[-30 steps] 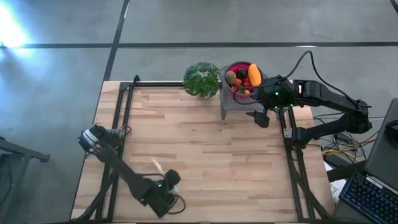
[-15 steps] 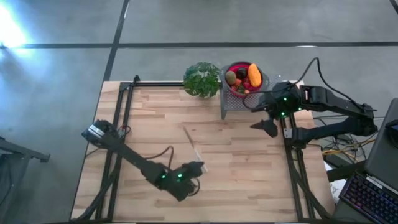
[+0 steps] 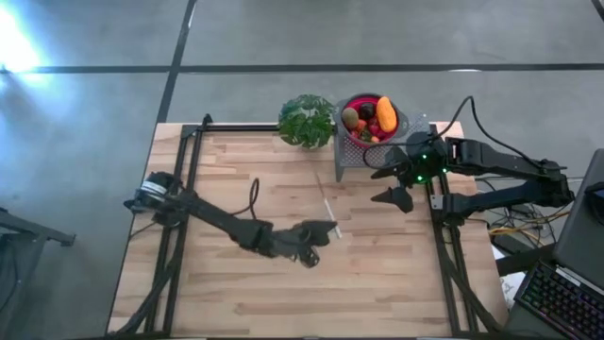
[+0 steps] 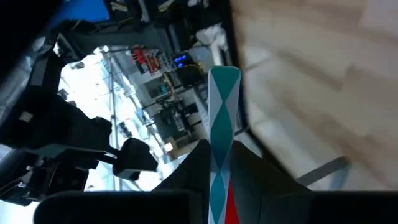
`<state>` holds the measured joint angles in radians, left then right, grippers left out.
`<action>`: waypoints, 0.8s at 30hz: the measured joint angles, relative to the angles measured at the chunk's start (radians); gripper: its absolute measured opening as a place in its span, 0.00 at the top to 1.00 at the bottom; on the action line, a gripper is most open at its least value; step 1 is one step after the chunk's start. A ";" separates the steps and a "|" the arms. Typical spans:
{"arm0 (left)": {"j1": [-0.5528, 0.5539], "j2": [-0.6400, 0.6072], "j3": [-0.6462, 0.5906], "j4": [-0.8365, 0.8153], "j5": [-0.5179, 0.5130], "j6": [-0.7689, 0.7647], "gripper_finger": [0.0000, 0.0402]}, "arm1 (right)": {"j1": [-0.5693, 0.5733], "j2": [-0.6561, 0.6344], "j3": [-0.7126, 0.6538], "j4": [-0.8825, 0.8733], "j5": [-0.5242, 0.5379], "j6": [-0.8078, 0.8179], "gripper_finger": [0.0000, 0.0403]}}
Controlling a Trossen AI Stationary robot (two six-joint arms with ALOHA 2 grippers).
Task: Pick & Place Fruit
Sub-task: Put the blue knife on the shelf
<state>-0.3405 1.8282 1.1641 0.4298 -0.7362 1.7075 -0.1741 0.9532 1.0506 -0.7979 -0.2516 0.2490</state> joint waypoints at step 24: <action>0.102 0.060 0.187 0.268 0.186 0.308 0.90 | 0.000 0.020 -0.053 0.341 -0.124 0.164 0.07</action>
<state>-0.2386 1.8882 1.3511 0.6975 -0.5501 2.0154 -0.1745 0.9730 0.9974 -0.4569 -0.3759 0.4126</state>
